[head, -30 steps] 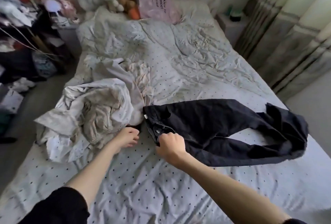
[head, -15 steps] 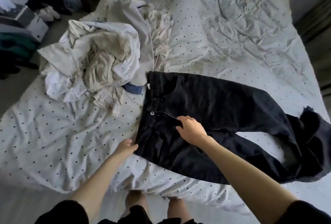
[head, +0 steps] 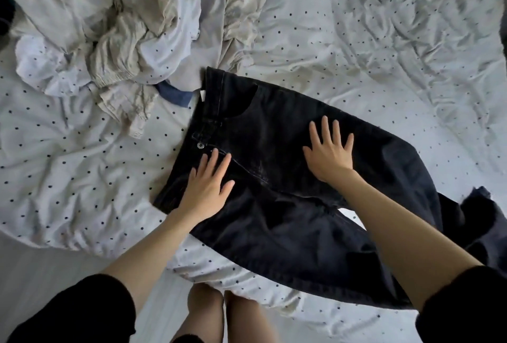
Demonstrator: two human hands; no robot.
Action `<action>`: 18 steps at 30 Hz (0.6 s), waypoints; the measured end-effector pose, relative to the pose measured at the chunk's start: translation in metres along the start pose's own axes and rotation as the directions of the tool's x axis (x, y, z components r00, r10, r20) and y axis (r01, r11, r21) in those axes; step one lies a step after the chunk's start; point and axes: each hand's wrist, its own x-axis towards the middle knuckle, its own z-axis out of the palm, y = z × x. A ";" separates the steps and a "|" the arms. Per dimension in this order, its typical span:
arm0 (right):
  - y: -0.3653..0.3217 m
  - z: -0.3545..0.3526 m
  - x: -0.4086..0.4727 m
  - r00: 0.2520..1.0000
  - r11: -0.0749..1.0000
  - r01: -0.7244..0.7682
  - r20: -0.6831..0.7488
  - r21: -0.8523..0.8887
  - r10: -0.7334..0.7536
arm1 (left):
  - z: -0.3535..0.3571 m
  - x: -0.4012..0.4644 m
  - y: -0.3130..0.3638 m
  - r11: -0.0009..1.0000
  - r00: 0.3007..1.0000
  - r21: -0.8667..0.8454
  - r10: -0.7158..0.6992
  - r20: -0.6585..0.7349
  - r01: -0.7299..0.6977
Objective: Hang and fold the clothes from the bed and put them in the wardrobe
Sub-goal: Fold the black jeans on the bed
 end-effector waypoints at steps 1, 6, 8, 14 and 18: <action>-0.002 0.005 -0.004 0.999 1.000 0.012 -0.032 0.015 -0.012 | 0.005 0.001 0.011 0.997 0.998 0.055 0.052 0.035 -0.054; 0.023 0.023 -0.041 0.985 0.994 0.107 -0.138 0.021 -0.103 | 0.012 0.012 0.060 0.913 0.934 0.279 0.340 -0.111 -0.299; 0.048 0.030 -0.064 0.981 0.998 0.052 -0.187 0.036 -0.045 | 0.007 0.021 0.083 0.863 0.891 0.299 0.447 -0.077 -0.407; 0.154 0.054 -0.117 0.952 0.903 -0.173 -0.167 0.393 0.255 | 0.022 0.037 0.188 0.801 0.841 0.293 0.541 0.019 -0.522; 0.236 0.080 -0.131 0.946 0.882 -0.251 -0.091 0.398 0.311 | 0.045 0.039 0.270 0.724 0.764 0.304 0.645 0.021 -0.620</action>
